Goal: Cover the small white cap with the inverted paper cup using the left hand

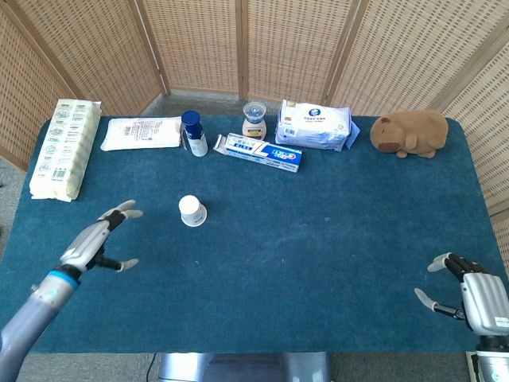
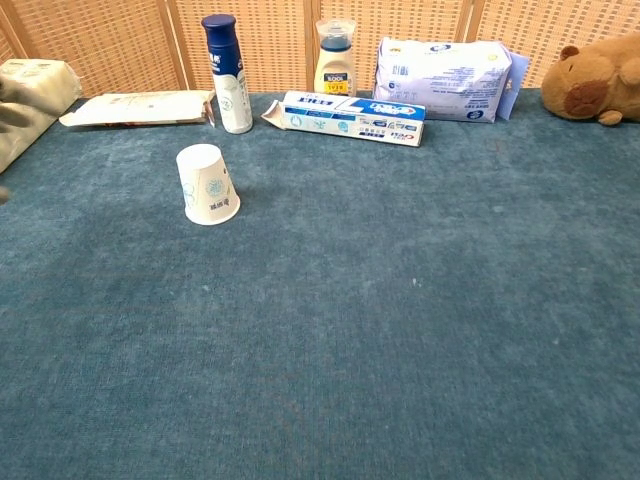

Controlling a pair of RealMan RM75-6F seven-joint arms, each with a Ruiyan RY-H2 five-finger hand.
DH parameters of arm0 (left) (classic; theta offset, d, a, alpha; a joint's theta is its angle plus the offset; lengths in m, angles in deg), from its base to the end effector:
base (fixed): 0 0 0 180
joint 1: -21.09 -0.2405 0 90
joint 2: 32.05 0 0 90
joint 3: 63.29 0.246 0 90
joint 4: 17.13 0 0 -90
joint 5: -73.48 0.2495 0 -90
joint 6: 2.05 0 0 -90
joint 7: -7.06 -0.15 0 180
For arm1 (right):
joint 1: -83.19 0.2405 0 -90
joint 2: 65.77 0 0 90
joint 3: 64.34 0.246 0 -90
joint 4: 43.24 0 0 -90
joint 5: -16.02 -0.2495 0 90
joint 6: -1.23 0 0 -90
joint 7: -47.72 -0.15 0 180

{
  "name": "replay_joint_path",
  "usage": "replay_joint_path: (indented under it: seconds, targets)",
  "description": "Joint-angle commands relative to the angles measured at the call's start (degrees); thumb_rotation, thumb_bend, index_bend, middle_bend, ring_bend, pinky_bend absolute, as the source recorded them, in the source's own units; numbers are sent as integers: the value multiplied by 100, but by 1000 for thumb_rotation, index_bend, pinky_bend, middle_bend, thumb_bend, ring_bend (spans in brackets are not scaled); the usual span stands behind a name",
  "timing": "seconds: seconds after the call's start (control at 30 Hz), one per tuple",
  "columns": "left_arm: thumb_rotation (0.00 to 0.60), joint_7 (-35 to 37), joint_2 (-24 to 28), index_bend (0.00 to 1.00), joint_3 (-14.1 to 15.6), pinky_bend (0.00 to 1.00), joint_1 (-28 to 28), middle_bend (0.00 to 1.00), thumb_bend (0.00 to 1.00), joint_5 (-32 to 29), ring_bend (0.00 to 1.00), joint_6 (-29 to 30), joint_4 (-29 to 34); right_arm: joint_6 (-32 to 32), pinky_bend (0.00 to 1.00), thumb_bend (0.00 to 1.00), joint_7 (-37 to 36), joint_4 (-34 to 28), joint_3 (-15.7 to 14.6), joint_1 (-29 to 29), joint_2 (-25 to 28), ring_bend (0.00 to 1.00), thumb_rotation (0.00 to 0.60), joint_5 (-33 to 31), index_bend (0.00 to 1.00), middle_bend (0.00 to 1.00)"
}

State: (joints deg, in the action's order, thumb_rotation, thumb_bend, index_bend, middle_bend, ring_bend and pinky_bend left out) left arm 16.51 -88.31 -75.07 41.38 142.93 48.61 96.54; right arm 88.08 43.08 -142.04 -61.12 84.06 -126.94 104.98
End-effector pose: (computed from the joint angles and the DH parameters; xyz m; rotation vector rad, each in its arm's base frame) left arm -0.2104 0.2634 0.0692 -1.5365 -1.5579 -0.9953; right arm -0.2996 -0.1684 0.1256 1.3250 -1.0036 1.0160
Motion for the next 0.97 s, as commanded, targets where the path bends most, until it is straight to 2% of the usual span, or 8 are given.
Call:
replay_joint_path:
  seconds: [0.03, 0.3, 0.43, 0.7, 0.97]
  targets:
    - [543, -411, 159, 150, 470, 0, -504, 0, 215, 612, 0, 708, 145, -20, 400, 261, 75, -34, -10, 31, -18, 395, 411, 37, 442, 391]
    - [551, -974, 386, 150, 1157, 0, -1279, 0, 217, 1631, 0, 1818, 170, -23, 388, 260, 358, -68, -40, 40, -26, 387, 414, 53, 442, 391]
    - [551, -1329, 381, 150, 1415, 0, -1602, 0, 218, 1947, 0, 2279, 135, -53, 388, 261, 385, -87, -57, 54, -45, 386, 411, 46, 442, 391]
    - [550, -1492, 335, 150, 1635, 0, -1987, 0, 218, 2366, 0, 2959, 162, -89, 387, 261, 376, -7, -70, 92, -94, 386, 409, 59, 442, 391]
    - [555, -1519, 256, 150, 1692, 0, -2019, 0, 218, 2457, 0, 3035, 174, -128, 388, 261, 336, 46, -74, 135, -136, 385, 410, 59, 441, 391]
